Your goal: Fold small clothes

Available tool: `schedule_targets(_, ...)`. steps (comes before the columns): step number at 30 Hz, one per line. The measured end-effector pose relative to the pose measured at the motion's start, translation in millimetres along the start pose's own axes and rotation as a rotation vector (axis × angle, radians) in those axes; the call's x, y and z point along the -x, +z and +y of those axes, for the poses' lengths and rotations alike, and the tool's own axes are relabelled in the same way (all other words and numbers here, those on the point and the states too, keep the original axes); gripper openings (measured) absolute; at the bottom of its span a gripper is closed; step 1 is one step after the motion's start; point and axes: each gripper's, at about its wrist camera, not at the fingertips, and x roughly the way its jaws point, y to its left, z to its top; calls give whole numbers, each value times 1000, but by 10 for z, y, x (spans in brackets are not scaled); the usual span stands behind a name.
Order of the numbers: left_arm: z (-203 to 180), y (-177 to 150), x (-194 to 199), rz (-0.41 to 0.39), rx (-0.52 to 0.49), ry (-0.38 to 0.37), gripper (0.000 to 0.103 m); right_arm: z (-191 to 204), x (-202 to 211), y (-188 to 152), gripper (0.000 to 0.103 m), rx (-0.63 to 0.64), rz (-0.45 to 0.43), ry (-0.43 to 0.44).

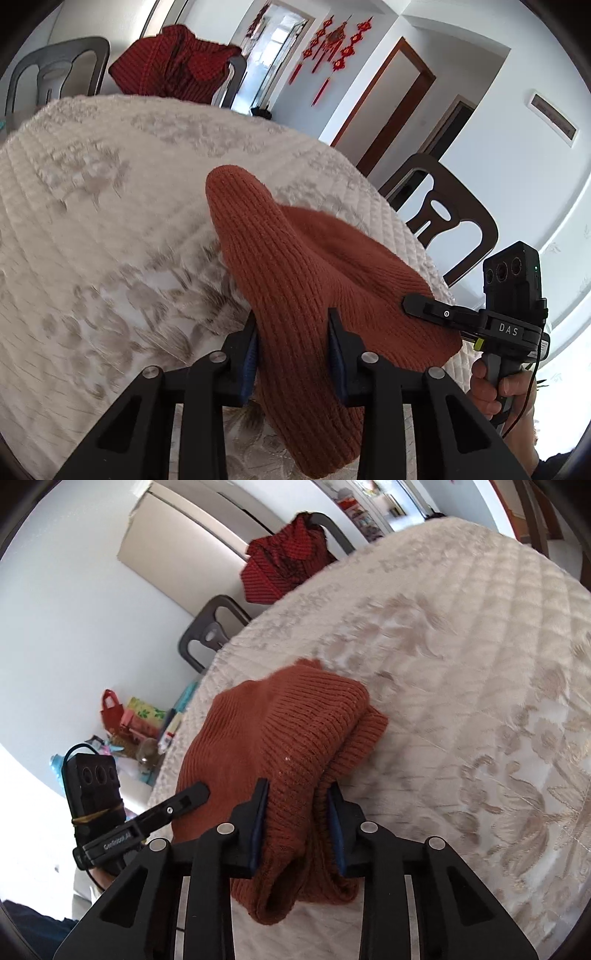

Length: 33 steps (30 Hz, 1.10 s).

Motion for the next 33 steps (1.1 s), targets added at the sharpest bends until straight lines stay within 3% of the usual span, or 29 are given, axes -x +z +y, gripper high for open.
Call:
schedule_targets(7, 325, 297, 406, -93, -14, 70, 34, 490, -291, 207, 29, 65, -30, 89)
schedule_targets(18, 1292, 836, 618, -158, 9, 188, 34, 1058, -1368, 674, 29, 133, 12, 186)
schedule_targets(23, 1693, 771, 416, -119, 52, 220, 35, 1050, -1818, 718, 30, 130, 53, 181)
schedule_targets(26, 1885, 639, 332, -90, 106, 228, 41, 944, -1983, 682, 35, 109, 101, 142)
schedule_targets(28, 1903, 570, 412, -108, 132, 211, 41, 858, -1979, 653, 38, 93, 123, 130)
schedule_targets(33, 1667, 499, 676, -179, 108, 281, 41, 1022, -1665, 632, 38, 184, 63, 49)
